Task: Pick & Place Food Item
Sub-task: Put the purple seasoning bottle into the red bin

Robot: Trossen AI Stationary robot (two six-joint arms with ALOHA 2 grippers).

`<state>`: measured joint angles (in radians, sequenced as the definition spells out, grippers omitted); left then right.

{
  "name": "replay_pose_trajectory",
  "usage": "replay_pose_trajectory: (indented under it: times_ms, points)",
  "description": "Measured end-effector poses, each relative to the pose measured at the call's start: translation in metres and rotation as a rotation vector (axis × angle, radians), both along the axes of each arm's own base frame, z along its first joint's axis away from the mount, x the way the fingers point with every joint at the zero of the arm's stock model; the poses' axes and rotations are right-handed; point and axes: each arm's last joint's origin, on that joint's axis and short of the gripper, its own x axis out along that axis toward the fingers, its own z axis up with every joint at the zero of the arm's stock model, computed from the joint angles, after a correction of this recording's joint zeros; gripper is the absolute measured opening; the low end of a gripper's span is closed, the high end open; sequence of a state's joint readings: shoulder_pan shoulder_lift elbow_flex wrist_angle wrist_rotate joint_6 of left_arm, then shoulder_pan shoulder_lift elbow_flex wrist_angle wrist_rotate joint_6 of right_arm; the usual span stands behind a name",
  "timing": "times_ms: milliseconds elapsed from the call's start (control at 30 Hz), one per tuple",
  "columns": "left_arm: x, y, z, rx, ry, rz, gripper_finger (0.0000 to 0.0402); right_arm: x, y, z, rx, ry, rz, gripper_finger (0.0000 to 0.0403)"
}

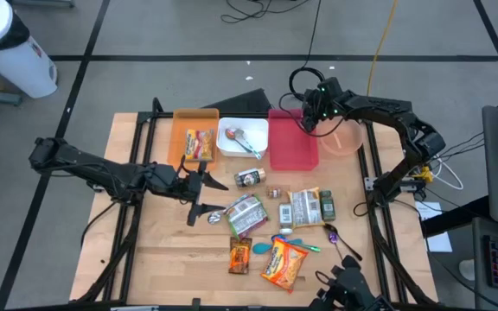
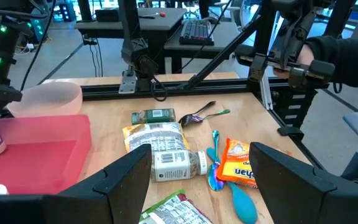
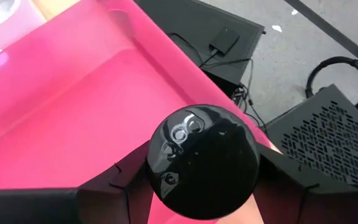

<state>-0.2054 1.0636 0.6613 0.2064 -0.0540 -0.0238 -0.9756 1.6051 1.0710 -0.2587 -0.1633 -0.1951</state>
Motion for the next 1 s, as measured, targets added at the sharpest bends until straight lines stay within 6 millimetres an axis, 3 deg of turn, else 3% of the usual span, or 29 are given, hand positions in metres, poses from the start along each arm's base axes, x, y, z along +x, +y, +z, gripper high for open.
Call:
replay_pose_trajectory:
  times_ms: [467,1000]
  points:
    - [0.019,0.000,-0.013,0.043,-0.006,0.007,0.0273,0.000,0.000,0.000,-0.001,0.004,-0.012,0.0202]
    - [0.019,0.000,-0.013,0.043,-0.011,0.006,0.0274,0.000,0.000,0.000,-0.006,0.008,-0.004,0.0236]
